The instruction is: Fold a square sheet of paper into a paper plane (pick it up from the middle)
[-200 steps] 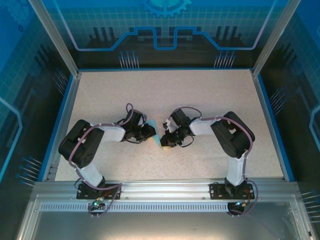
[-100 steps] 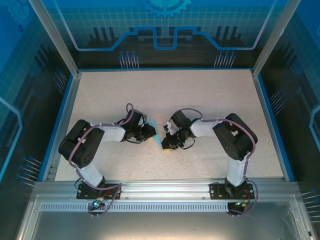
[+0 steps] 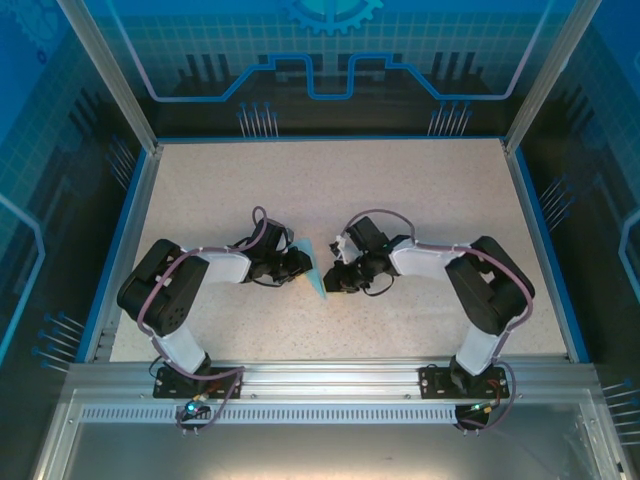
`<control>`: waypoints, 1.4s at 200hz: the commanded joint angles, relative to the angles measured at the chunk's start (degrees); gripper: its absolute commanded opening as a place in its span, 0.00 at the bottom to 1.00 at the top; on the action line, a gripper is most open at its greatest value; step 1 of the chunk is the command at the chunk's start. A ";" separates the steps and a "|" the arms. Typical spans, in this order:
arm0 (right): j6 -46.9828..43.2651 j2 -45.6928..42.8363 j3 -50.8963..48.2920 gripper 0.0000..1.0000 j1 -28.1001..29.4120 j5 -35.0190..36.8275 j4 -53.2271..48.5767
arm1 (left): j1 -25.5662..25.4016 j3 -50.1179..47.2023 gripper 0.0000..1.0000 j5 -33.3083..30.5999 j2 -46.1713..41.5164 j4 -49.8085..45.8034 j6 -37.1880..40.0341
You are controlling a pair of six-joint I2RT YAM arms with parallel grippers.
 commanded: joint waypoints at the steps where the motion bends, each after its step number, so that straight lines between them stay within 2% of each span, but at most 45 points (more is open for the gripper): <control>1: -1.54 -0.50 2.75 0.18 1.51 2.14 -1.35 | -0.16 -0.02 0.23 -2.49 2.10 -3.94 0.36; 65: -1.75 8.44 9.82 0.10 4.44 3.81 -2.85 | -0.16 0.12 0.20 -2.49 1.93 -4.44 0.36; 148: -0.62 12.11 5.51 0.07 2.98 6.17 -4.06 | -0.16 0.89 0.19 -2.58 1.77 -5.40 0.71; 205: -1.08 9.64 -0.27 0.07 1.95 0.31 -2.86 | -0.16 0.99 0.18 -2.67 2.12 -5.41 0.53; 248: -3.66 6.06 -5.88 0.07 1.18 -2.42 -4.20 | -0.12 1.04 0.18 -2.67 1.89 -5.41 0.62; 280: -4.81 1.70 -6.08 0.08 0.47 -2.41 -4.96 | -0.15 0.99 0.18 -2.66 1.92 -5.30 0.62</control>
